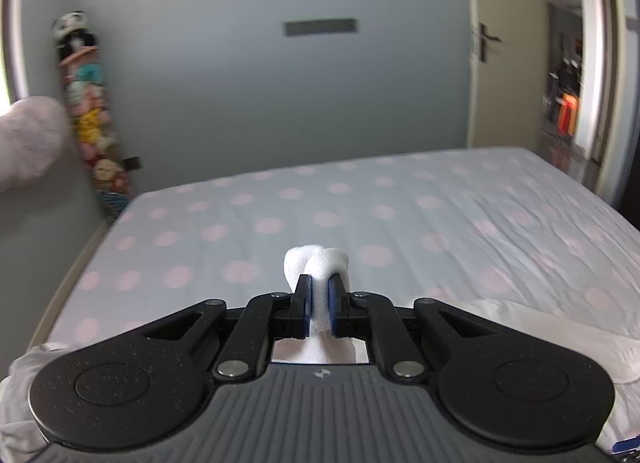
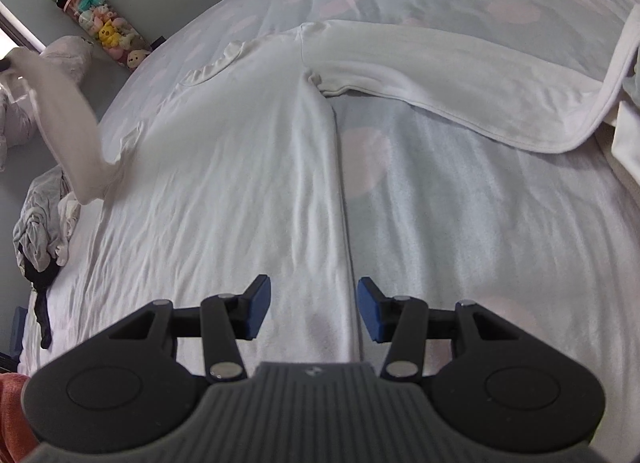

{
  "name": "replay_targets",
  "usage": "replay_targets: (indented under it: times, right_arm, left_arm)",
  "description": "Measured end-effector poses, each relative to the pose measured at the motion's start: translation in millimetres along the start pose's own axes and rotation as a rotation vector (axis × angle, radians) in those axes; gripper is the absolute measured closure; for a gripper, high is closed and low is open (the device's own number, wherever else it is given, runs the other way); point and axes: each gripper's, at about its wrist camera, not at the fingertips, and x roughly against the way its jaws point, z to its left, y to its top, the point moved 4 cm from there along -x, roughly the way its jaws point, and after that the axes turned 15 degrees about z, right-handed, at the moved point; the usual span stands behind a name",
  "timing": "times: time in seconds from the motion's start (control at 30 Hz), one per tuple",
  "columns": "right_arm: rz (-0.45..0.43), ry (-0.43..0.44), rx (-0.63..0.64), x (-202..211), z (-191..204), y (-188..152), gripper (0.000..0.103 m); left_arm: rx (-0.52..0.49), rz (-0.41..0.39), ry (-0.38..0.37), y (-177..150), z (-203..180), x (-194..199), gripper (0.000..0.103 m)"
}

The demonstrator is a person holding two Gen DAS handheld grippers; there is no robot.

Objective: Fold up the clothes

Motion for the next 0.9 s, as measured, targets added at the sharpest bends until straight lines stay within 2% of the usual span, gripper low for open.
replay_targets:
  times: [0.1,0.23,0.4,0.5,0.53,0.6,0.63,0.77,0.9]
  right_arm:
    - [-0.005,0.028,-0.025,-0.9,-4.4,0.6,0.052]
    - [-0.017,0.042,-0.039,-2.2,-8.4,1.5,0.052]
    - [-0.014,0.048,-0.028,-7.5,-9.5,3.5,0.052]
    - [-0.007,0.06,-0.04,-10.4,-13.3,5.1,0.052]
    - [-0.005,0.062,-0.044,-11.2,-14.4,5.6,0.052]
    - [-0.001,0.064,-0.054,-12.8,-16.4,6.7,0.052]
    - [0.001,0.065,-0.059,-13.6,-17.5,7.2,0.052]
    - [0.009,0.056,-0.057,-15.1,-16.9,7.3,0.052]
    - [0.008,0.041,-0.058,-11.9,-16.0,6.4,0.052]
  left_arm:
    - [-0.021,0.035,-0.045,-1.7,-30.5,-31.5,0.097]
    - [-0.055,0.103,-0.065,-16.3,-65.4,-79.6,0.097]
    - [-0.067,0.2,-0.097,-39.7,-88.3,-132.1,0.096]
    - [-0.069,0.25,-0.147,-50.8,-96.3,-152.8,0.094]
    - [-0.072,0.257,-0.164,-54.2,-97.5,-156.0,0.092]
    - [-0.086,0.265,-0.202,-59.0,-101.1,-162.0,0.079]
    - [-0.09,0.27,-0.214,-61.6,-102.6,-163.3,0.077]
    - [-0.087,0.266,-0.216,-70.1,-99.0,-157.1,0.076]
    - [-0.055,0.27,-0.159,-84.4,-78.5,-145.6,0.076]
